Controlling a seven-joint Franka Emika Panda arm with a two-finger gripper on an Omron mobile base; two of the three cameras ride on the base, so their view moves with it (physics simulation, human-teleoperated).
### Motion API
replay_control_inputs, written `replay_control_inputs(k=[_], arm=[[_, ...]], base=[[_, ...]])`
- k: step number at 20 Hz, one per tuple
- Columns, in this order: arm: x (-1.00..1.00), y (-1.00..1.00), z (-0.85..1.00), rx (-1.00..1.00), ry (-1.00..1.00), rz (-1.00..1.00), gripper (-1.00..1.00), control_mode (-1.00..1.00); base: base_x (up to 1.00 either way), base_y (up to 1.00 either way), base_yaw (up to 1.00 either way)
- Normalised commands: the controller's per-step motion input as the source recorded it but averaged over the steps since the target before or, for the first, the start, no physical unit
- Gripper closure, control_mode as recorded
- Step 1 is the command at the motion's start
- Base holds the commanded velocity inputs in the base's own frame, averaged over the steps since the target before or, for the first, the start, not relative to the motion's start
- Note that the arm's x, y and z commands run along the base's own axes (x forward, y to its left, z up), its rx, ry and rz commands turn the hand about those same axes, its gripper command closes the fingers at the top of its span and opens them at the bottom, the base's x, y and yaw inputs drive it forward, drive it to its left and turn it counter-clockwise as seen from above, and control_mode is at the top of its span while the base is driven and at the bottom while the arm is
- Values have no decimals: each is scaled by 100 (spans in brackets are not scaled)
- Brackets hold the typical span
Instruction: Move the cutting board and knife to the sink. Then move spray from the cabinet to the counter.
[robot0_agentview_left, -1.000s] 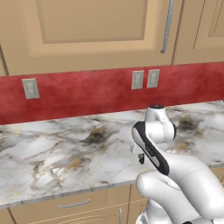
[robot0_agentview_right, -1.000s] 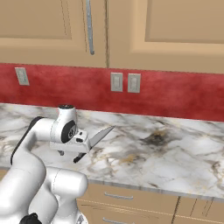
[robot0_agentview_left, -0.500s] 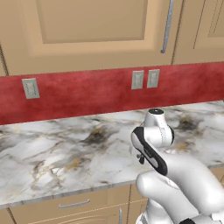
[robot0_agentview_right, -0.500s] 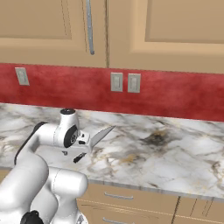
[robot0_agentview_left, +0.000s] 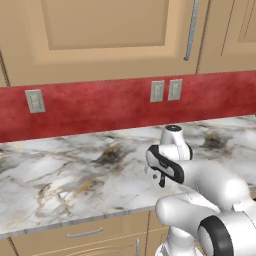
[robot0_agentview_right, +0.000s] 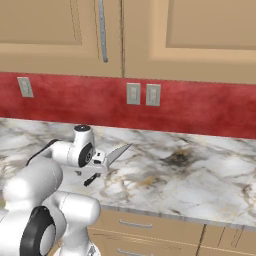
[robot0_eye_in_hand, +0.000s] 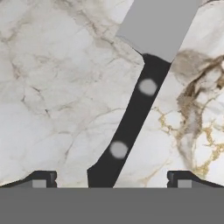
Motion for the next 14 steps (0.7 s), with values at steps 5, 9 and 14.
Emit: replay_control_inputs(k=[5, 9, 14], arm=[[22, 0, -37, 0, 0, -2, -100, -100], [13, 0, -24, 0, 0, -2, -100, -100], [6, 0, -25, 0, 0, -2, -100, -100]], base=[[0, 0, 0], [0, 0, 0], [0, 0, 0]])
